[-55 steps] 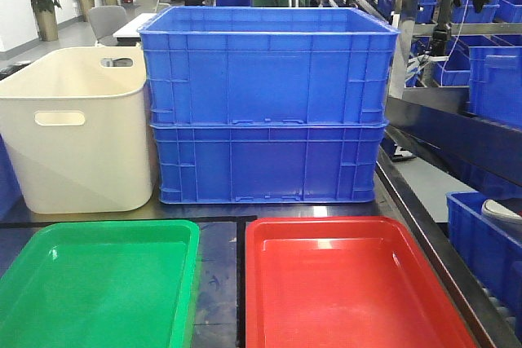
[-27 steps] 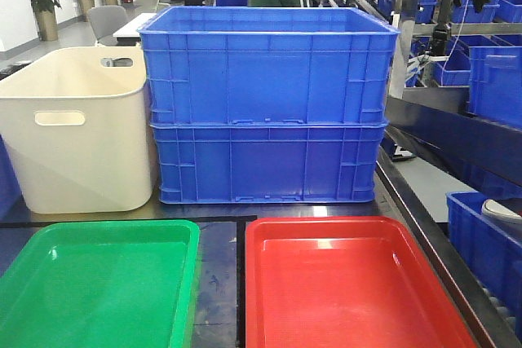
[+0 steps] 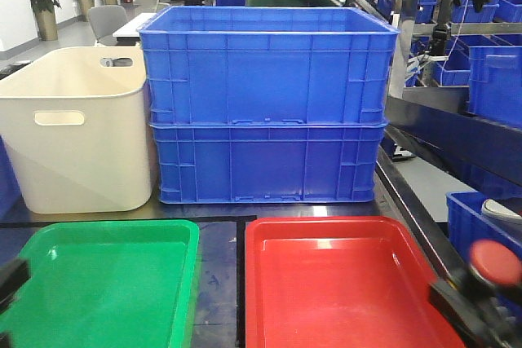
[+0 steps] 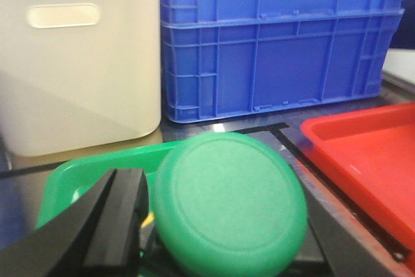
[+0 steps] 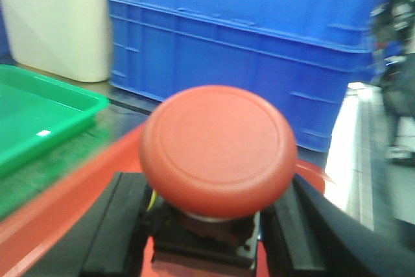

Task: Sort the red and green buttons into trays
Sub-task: 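Lower the green button over the green tray and red over the red tray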

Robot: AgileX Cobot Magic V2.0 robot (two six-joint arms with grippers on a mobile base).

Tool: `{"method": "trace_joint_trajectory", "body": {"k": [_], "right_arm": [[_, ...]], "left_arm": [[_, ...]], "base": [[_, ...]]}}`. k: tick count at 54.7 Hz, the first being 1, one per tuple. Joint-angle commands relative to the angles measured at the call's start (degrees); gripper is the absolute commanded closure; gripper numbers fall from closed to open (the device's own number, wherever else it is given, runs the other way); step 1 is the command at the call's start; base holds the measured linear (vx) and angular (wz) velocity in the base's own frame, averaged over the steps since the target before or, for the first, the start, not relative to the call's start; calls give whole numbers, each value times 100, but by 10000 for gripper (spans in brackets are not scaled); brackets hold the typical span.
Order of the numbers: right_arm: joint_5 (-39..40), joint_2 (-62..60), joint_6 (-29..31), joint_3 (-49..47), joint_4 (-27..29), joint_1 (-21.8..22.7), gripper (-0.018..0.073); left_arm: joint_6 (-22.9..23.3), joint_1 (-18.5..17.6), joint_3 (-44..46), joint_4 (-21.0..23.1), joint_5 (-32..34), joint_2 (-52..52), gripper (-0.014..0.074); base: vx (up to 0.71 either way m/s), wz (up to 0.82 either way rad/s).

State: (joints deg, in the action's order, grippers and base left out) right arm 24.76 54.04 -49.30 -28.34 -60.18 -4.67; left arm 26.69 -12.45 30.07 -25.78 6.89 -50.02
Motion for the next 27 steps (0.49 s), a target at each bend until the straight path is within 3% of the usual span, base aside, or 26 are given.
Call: {"method": "trace_joint_trajectory", "body": {"k": [1, 12, 18, 27], "right_arm": [[935, 908, -16, -732, 97, 19, 567], [1979, 2927, 51, -1673, -203, 13, 566], [1909, 3441, 282, -1932, -576, 8, 562], [1419, 3586, 586, -1966, -500, 8, 533]], "left_arm": [[-190, -24, 498, 13, 826, -772, 594], [-197, -24, 717, 19, 1937, -2235, 591], [-202, -24, 717, 54, 2489, -2737, 573], [-359, -24, 717, 64, 2665, -3164, 491]], "base": [[0, 0], [0, 0], [0, 0], [0, 0]]}}
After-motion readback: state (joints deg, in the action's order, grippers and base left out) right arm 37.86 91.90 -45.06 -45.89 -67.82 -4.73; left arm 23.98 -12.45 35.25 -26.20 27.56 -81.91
